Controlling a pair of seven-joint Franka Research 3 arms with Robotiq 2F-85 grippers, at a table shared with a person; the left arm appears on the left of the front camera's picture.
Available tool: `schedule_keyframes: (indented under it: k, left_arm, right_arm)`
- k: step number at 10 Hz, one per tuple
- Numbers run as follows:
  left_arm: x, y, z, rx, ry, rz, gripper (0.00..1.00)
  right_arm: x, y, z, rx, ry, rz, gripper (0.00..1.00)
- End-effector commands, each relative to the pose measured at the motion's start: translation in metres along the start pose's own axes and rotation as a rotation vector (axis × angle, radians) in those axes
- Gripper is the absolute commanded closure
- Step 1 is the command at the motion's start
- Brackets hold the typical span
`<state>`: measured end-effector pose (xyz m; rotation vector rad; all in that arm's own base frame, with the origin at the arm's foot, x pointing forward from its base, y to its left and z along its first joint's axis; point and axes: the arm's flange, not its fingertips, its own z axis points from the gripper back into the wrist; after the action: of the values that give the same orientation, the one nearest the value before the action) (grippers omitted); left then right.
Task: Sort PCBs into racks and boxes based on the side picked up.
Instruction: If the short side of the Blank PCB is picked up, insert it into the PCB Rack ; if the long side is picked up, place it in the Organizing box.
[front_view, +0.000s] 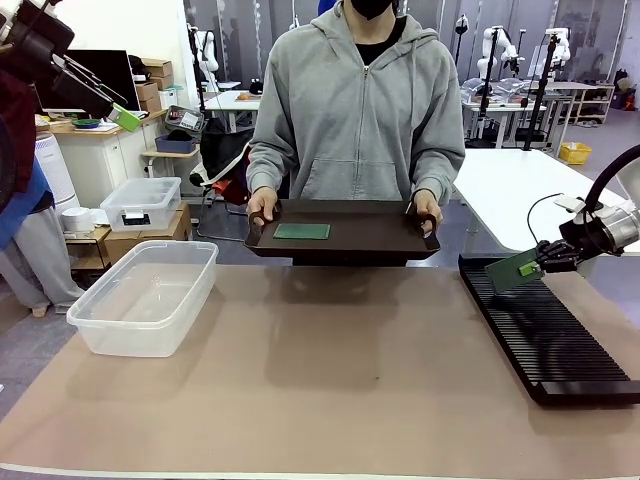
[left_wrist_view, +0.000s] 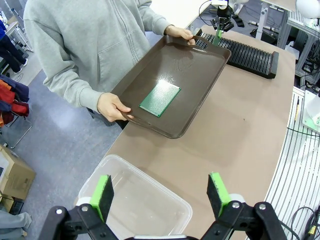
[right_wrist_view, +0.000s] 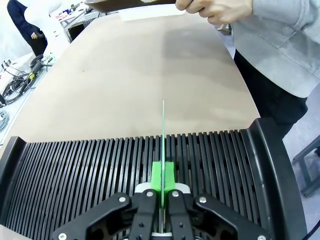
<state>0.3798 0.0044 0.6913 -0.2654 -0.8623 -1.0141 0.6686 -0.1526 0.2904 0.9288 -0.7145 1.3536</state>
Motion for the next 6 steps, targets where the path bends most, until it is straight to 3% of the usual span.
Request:
schedule_keyframes:
  k: [1,6]
  left_arm:
    - [-0.0007,-0.0006,0.0006,-0.008,0.001,-0.003,0.00]
    - [-0.0007,-0.0006,0.0006,-0.008,0.001,-0.003,0.00]
  right_arm:
    - [-0.0094,-0.0036,-0.0137,0.001,-0.044,0.036,0.98]
    - [-0.0065,-0.0005,-0.0146,0.046,-0.104,0.058,0.98]
